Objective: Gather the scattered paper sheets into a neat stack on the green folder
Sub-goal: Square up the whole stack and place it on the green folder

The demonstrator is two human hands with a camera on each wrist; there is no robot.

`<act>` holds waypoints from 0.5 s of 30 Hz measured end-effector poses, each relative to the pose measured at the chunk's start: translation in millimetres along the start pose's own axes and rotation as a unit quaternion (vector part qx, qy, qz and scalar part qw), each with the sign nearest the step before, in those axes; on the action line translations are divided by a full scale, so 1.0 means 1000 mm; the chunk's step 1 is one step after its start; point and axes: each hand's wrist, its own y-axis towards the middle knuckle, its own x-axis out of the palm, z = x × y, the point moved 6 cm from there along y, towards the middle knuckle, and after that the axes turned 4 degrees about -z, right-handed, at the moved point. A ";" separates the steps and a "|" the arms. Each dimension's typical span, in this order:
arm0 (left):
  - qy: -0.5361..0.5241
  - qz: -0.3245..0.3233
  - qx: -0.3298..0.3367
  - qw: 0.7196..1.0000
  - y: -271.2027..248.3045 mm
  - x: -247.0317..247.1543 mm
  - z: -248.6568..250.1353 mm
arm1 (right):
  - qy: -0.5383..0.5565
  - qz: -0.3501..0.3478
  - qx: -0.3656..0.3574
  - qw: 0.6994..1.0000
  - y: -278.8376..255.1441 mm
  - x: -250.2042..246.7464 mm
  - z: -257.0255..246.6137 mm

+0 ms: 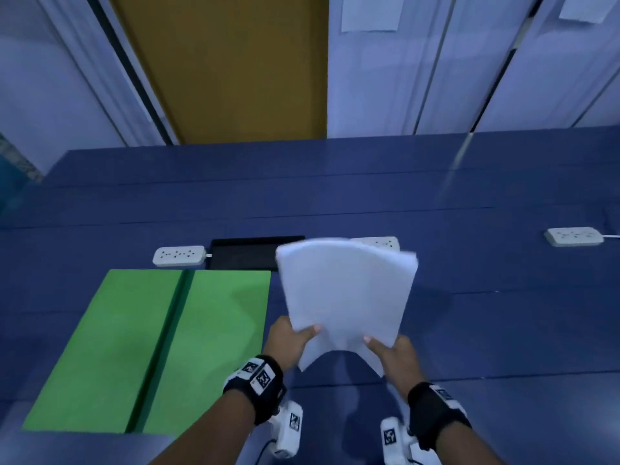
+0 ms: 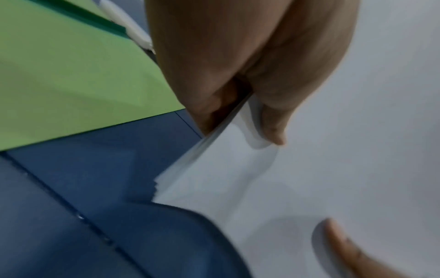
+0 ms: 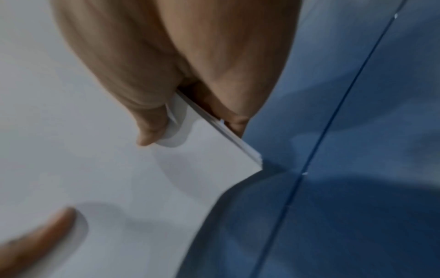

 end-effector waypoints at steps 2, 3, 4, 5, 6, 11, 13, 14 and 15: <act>-0.003 -0.042 0.008 0.999 -0.015 -0.005 0.022 | 0.030 -0.017 0.001 0.999 -0.005 0.002 -0.008; -0.013 -0.071 0.012 0.997 -0.024 -0.009 0.027 | 0.040 -0.035 0.001 0.999 -0.011 0.005 -0.017; -0.028 -0.097 0.012 0.995 -0.033 -0.014 0.030 | 0.054 -0.056 -0.001 0.997 -0.017 0.010 -0.026; -0.041 -0.117 0.007 0.992 -0.042 -0.022 0.030 | 0.077 -0.080 0.008 0.994 -0.023 0.016 -0.033; -0.055 -0.133 -0.005 0.990 -0.051 -0.030 0.029 | 0.100 -0.097 0.027 0.990 -0.028 0.024 -0.037; -0.063 -0.136 -0.010 0.989 -0.082 -0.080 0.010 | 0.156 -0.130 0.087 0.975 -0.043 0.076 -0.035; -0.078 -0.138 -0.014 0.987 -0.090 -0.101 0.005 | 0.157 -0.130 0.090 0.975 -0.050 0.098 -0.034; -0.090 -0.135 -0.021 0.986 -0.093 -0.113 0.001 | 0.161 -0.129 0.094 0.974 -0.054 0.110 -0.034; -0.102 -0.125 -0.032 0.986 -0.096 -0.126 -0.003 | 0.167 -0.129 0.099 0.972 -0.058 0.121 -0.033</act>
